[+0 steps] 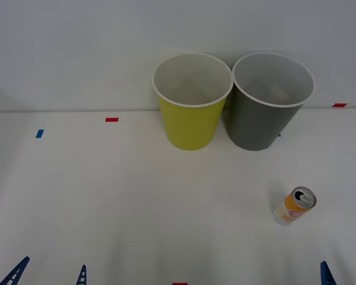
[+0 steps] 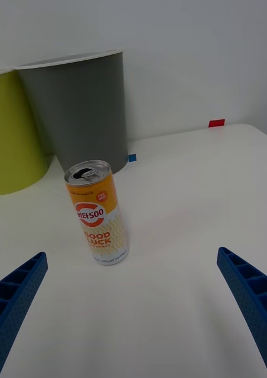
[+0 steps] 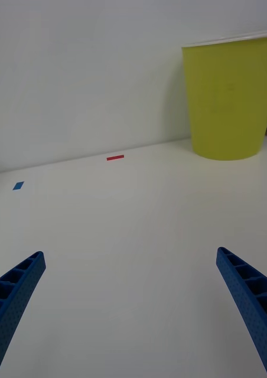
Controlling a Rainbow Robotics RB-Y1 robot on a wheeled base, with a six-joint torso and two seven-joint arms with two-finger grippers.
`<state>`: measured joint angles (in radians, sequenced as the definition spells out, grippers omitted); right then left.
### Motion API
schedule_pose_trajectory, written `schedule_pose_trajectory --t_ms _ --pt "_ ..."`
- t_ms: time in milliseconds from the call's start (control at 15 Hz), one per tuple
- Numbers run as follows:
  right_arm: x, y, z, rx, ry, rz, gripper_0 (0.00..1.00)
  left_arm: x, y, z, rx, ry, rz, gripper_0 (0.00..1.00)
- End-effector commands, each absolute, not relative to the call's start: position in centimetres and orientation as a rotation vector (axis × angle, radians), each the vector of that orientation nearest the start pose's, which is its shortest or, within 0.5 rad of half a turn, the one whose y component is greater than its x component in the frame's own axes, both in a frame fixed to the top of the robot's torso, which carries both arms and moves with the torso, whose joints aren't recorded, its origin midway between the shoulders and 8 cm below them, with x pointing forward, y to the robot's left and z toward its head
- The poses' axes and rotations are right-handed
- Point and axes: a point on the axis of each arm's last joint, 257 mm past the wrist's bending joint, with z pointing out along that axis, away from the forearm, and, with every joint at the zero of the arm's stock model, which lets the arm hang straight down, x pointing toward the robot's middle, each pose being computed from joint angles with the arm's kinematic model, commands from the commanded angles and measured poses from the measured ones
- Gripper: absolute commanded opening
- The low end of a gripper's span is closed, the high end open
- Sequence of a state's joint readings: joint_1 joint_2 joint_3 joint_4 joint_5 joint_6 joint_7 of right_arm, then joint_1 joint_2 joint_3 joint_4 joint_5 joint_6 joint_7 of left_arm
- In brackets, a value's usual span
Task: Put cans in the gray bin and PET bottles in the light green bin.
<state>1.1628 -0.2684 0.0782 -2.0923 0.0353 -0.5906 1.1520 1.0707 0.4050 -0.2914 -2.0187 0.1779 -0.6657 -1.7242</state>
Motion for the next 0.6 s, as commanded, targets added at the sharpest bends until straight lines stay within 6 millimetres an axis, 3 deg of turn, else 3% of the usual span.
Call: schedule_pose_trajectory --t_ms 67,600 --pt "20.42 -30.32 -23.72 0.143 1.604 0.086 1.0 20.98 24.78 -25.04 0.161 1.566 0.041 1.0" --pt "20.42 -30.32 -23.72 0.143 1.604 0.086 1.0 20.98 24.78 -25.04 0.161 1.566 0.041 1.0"
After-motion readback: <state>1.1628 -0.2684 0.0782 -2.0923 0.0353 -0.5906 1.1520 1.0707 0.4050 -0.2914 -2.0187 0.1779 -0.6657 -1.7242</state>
